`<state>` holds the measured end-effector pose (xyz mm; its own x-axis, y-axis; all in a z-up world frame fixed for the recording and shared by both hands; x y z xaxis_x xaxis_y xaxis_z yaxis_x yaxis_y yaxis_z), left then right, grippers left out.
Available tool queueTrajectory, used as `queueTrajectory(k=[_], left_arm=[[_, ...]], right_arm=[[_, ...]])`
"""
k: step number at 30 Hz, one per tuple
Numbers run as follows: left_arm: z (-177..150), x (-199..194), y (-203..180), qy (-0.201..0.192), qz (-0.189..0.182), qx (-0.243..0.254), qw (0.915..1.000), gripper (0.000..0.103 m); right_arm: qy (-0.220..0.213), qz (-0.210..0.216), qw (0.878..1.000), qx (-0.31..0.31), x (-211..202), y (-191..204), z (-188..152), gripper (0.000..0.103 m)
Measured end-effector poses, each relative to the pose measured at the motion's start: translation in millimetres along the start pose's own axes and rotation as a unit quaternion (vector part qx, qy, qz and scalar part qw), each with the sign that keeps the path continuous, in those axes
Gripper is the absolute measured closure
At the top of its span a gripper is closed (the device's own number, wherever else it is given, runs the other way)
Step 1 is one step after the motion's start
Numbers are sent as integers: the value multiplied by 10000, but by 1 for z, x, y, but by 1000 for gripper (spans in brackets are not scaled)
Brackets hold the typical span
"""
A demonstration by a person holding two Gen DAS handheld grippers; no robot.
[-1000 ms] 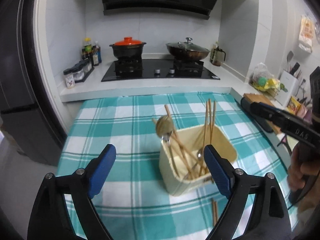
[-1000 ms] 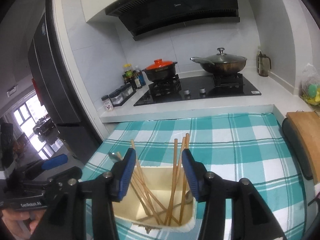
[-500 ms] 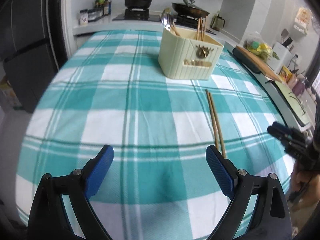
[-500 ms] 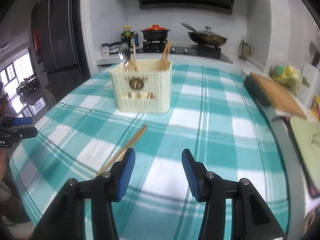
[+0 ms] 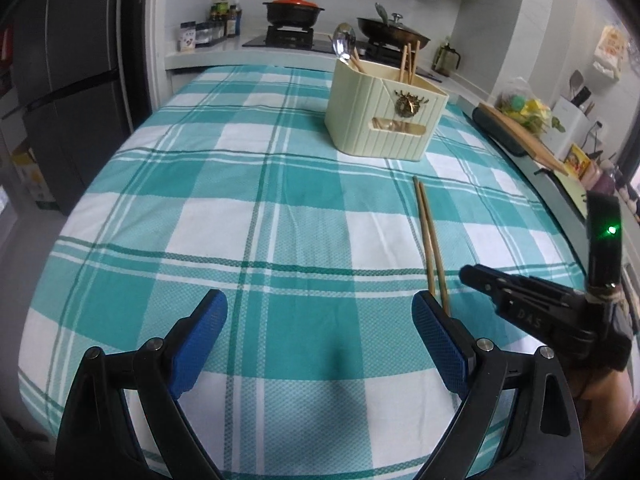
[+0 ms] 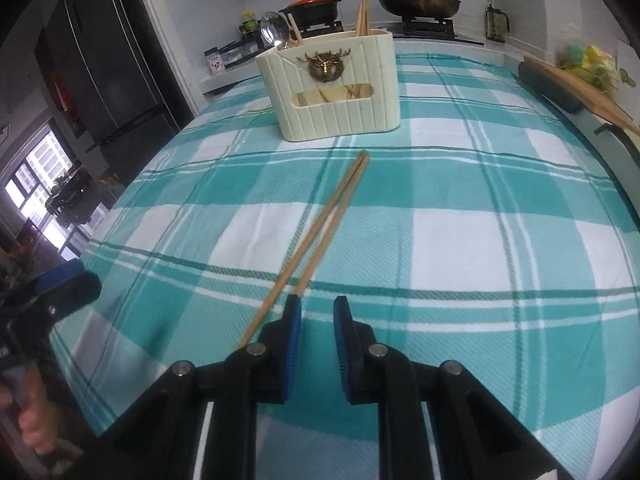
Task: Organize utensils
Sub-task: 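Grasp a wooden chopstick on the cloth with the right tool while the left tool grasps the other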
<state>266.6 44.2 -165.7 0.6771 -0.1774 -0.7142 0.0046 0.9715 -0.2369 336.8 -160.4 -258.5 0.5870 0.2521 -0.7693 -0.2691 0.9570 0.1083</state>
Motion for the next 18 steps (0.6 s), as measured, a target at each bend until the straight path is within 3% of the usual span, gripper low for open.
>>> queueTrajectory(k=[5,10,12,18], left_arm=[[-10,-2,5,0,129,56,9999,9],[-11,15,-5,152,30,176,9997,9],[-8,23,-15,194,-32,369,9991,9],[2,56,-66,336,-267,1121,9928,9]], right_arm=[[421,-40,9991,89,35,13,1,87],[299,-560,9977,-246,38,14,2,95],[186,-898,9955,-250,34,4,1,96],[-4,-1378,9897,391,10,-60,-14,97]])
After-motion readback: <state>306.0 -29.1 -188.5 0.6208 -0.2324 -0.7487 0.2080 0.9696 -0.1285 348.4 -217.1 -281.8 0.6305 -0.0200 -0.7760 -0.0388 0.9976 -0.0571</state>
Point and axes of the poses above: each gripper's, at about its wrist camera, not at the fingertips, and x roughly the way its jaws point, y to its left, z to its top, the point moved 7 cm from there along x, roughly the way its jaws point, and after that the axes turned 6 degrees about -z, right-handed, at the moved point
